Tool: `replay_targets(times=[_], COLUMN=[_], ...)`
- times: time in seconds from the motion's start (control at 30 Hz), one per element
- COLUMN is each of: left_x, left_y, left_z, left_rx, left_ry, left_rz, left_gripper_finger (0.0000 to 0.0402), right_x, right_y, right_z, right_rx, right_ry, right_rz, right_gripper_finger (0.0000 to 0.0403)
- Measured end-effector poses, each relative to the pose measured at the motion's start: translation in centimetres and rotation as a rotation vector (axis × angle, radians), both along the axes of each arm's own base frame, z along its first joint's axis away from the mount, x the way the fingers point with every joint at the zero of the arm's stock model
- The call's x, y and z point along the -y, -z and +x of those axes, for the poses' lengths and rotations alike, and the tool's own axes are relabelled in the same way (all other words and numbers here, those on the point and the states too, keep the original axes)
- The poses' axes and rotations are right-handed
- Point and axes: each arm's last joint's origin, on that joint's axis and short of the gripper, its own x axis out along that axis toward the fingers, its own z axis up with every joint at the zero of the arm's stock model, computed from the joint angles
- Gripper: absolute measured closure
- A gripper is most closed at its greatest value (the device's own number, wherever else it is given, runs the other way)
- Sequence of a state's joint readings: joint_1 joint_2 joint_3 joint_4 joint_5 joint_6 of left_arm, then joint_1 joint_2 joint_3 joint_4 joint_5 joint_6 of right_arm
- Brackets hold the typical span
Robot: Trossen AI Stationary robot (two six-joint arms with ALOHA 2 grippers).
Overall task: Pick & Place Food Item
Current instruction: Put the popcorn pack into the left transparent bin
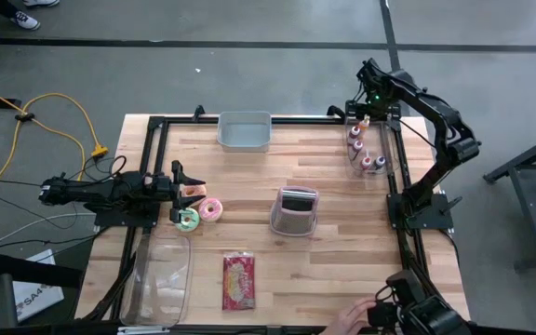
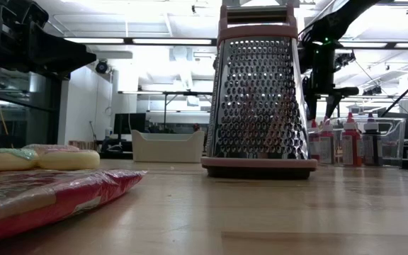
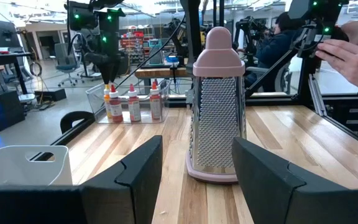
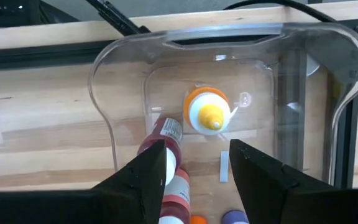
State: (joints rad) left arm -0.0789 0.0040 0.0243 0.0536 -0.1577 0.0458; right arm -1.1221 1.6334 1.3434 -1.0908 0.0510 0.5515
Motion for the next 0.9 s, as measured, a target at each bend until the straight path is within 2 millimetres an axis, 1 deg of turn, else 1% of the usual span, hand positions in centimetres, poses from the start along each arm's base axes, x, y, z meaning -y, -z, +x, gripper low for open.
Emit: replay_targets(times=[0.17,0.57,0.73,0.9], left_x=[0.0,0.0,0.0,0.0], left_y=[0.0,0.0,0.0,0.0], left_z=[0.0,0.0,0.0,0.0], left_rx=[0.000,0.000,0.000,0.000], left_ry=[0.000,0.000,0.000,0.000], left_rz=[0.000,0.000,0.000,0.000], left_gripper_finger=[0.0214,0.0214,0.0214,0.0214], right_x=[-0.5,-2.8,-4.0,-5.0], right_y=[-0.6,-3.5,-3.9,-4.1], right_z=[-0.1,-1.0,-0.7,0.4], right_rx=[0.029,0.100,0.098,0.121], right_ry=[-0.025,-0.107,-0.216,-0.374], right_rz=[0.007,-0.029,0.008,0.026], right_gripper_finger=[0.0238,0.0238,0.0238,0.0238])
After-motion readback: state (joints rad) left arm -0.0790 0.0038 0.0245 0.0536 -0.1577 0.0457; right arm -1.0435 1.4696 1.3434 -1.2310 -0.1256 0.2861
